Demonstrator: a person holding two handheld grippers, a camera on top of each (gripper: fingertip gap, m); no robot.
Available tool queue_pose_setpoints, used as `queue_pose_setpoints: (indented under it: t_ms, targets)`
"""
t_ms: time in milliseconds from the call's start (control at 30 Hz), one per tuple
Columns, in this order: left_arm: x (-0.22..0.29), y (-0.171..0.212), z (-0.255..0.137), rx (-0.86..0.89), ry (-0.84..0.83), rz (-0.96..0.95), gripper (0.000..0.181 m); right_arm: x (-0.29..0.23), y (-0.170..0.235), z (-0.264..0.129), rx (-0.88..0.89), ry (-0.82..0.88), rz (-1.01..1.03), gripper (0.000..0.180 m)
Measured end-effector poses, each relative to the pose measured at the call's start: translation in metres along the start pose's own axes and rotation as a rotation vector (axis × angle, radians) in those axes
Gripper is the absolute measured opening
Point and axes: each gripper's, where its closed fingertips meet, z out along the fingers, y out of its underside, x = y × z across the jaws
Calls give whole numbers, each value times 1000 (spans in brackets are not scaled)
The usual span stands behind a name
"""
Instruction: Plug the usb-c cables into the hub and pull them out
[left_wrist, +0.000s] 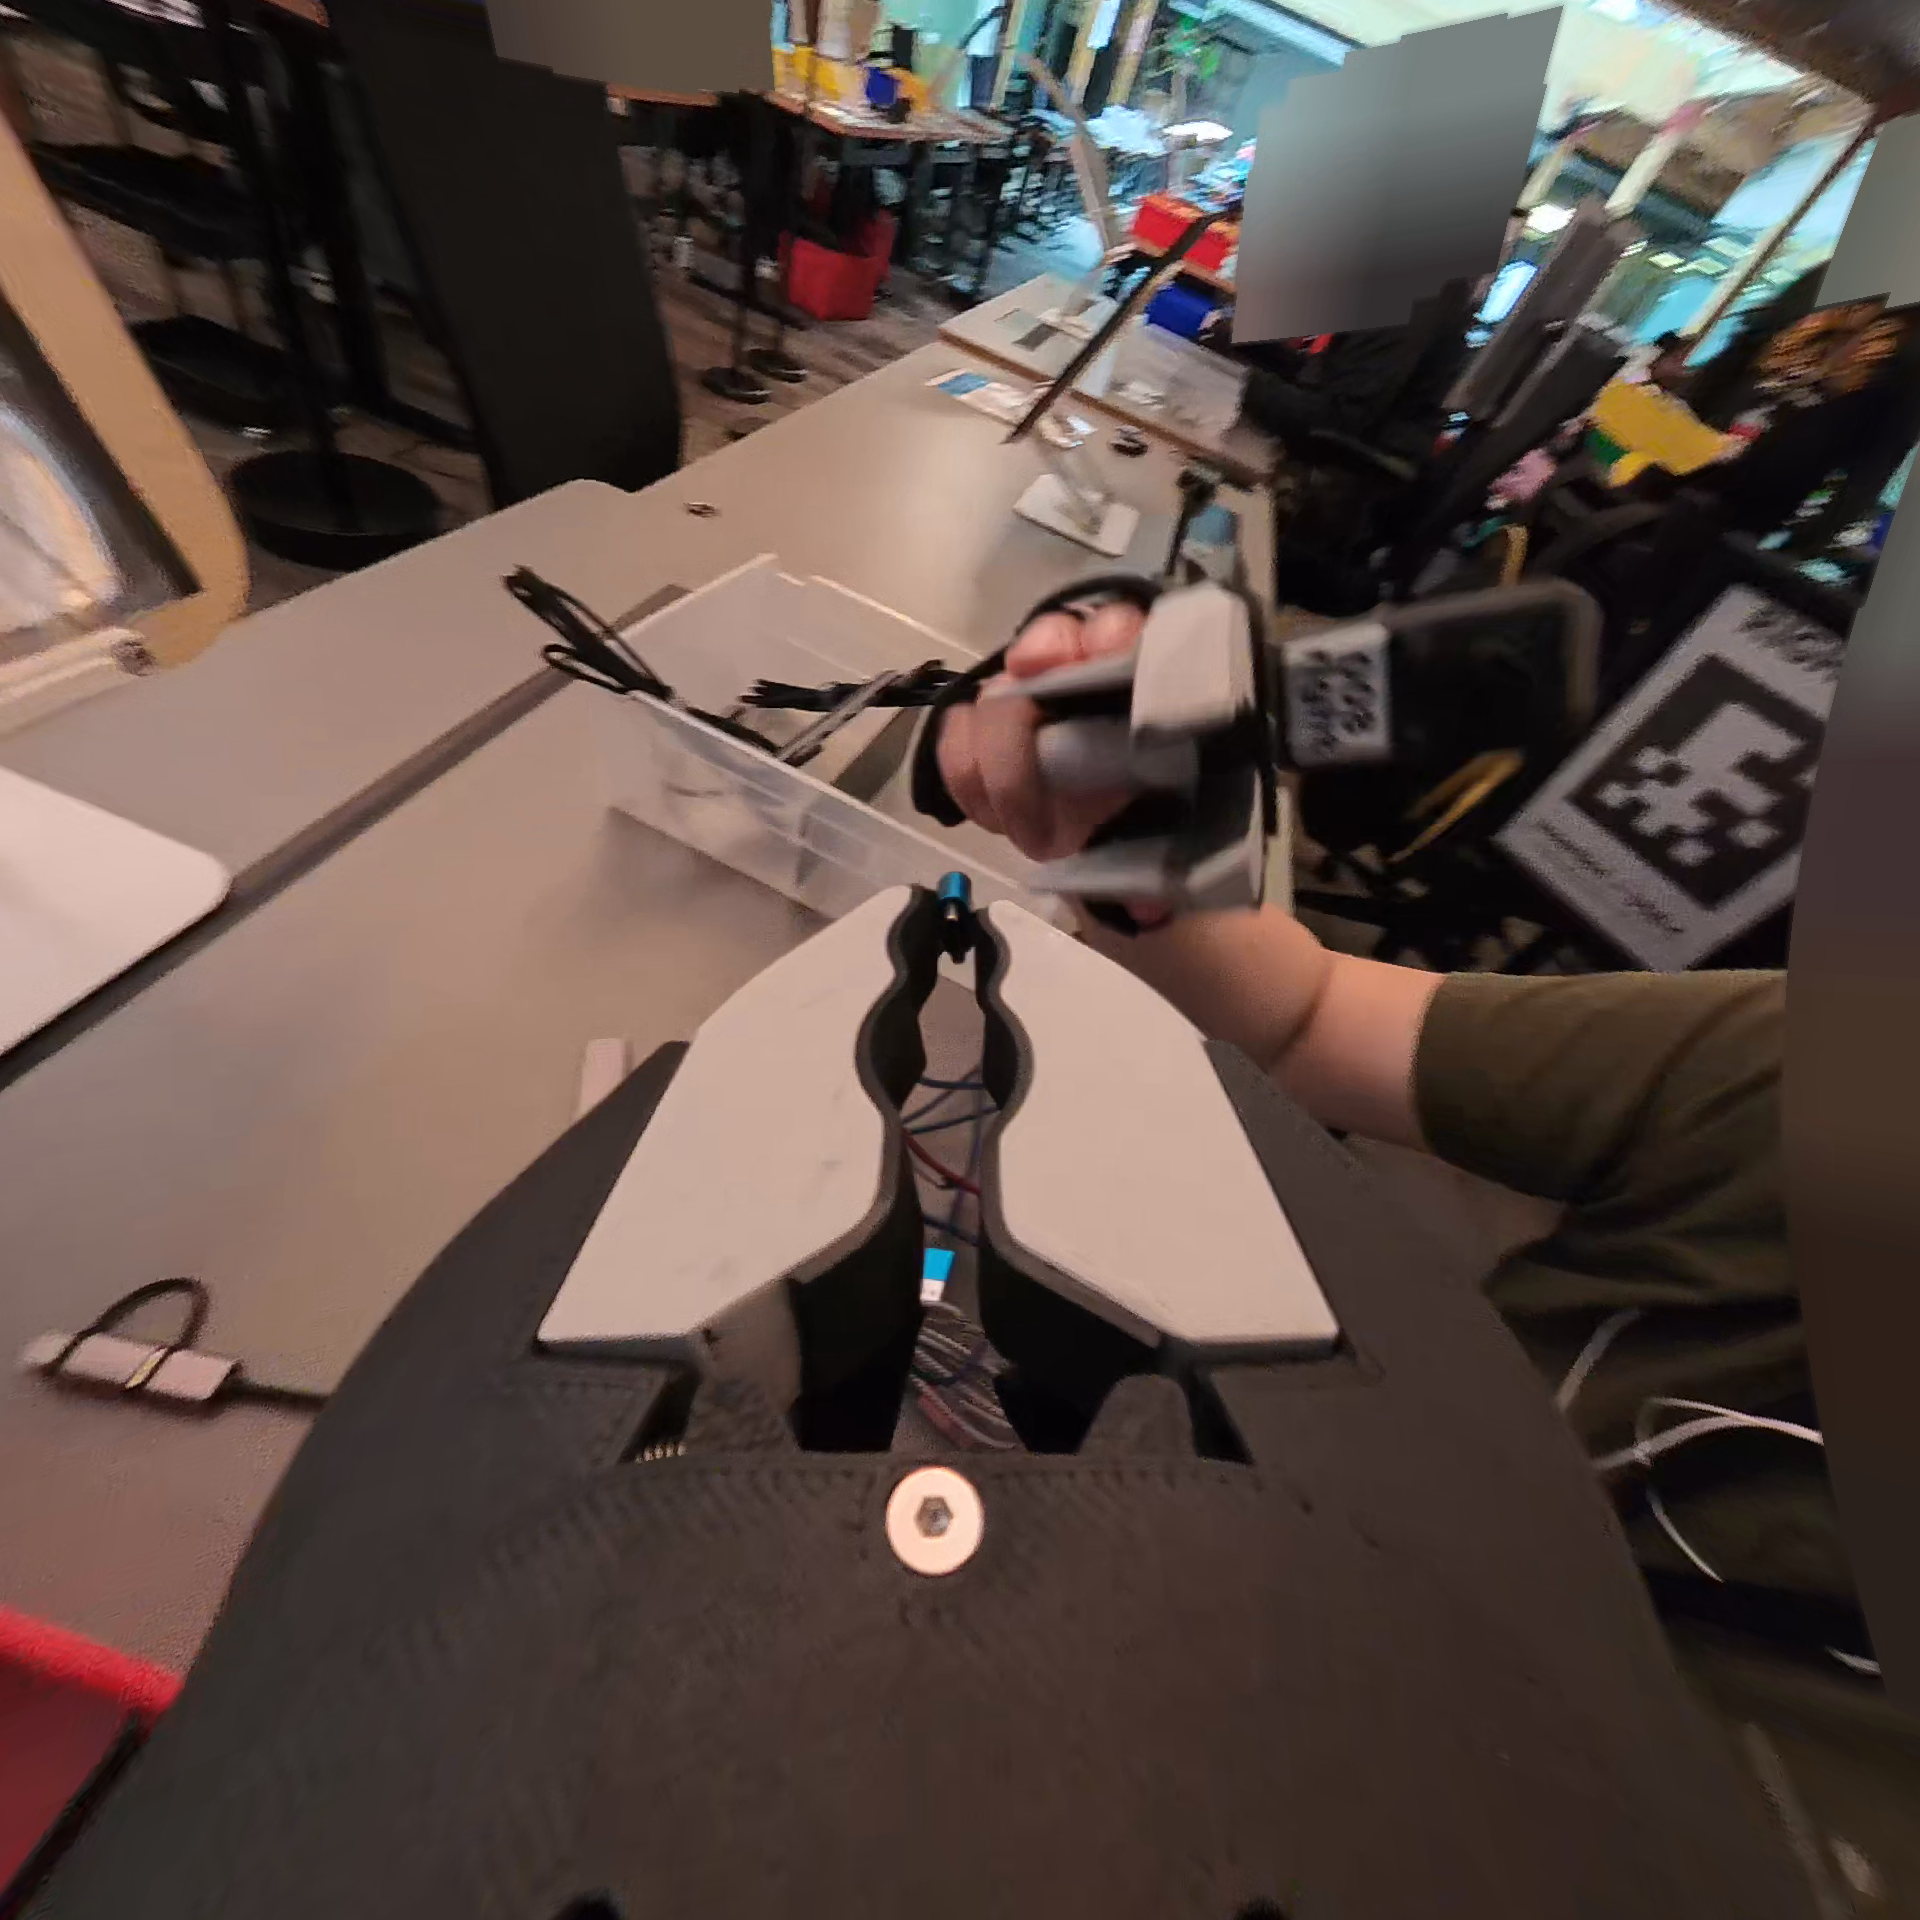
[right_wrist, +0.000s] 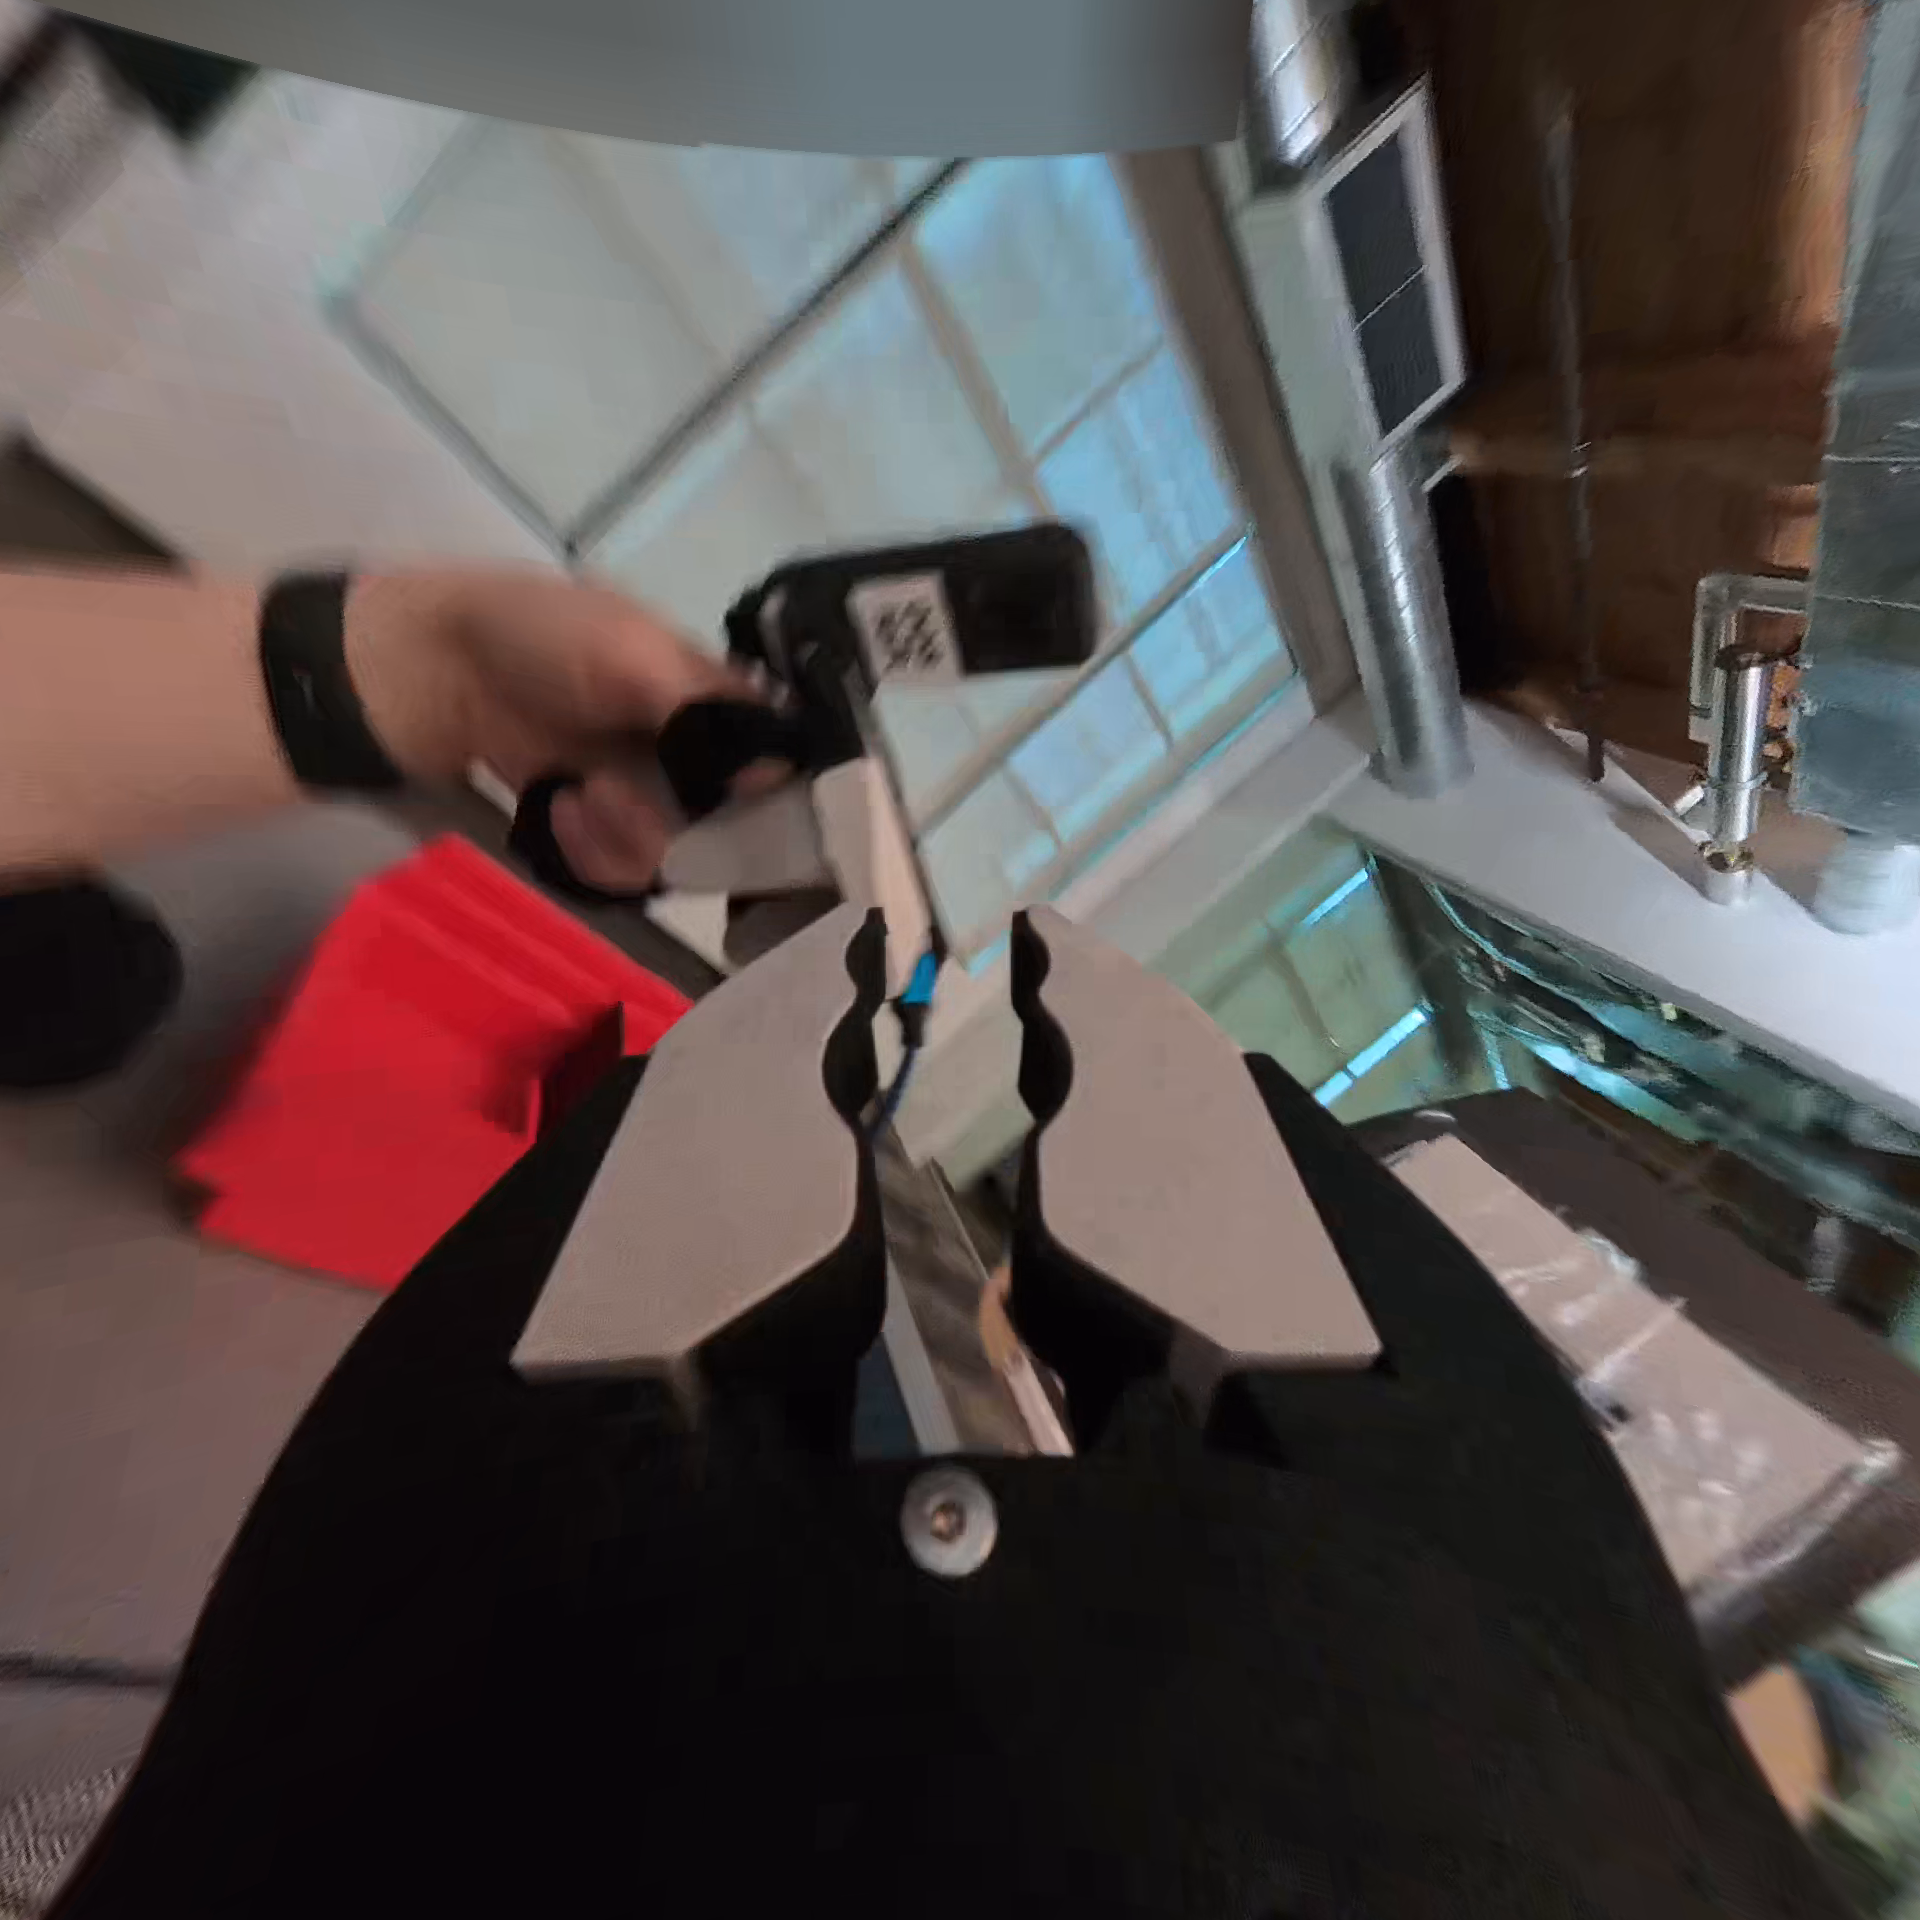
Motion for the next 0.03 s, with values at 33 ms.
queue_pose_setpoints:
  t_ms: [33]
  targets:
    - [4, 0, -1, 1, 37, -10, 6, 12, -8, -6, 65, 34, 78, 23]
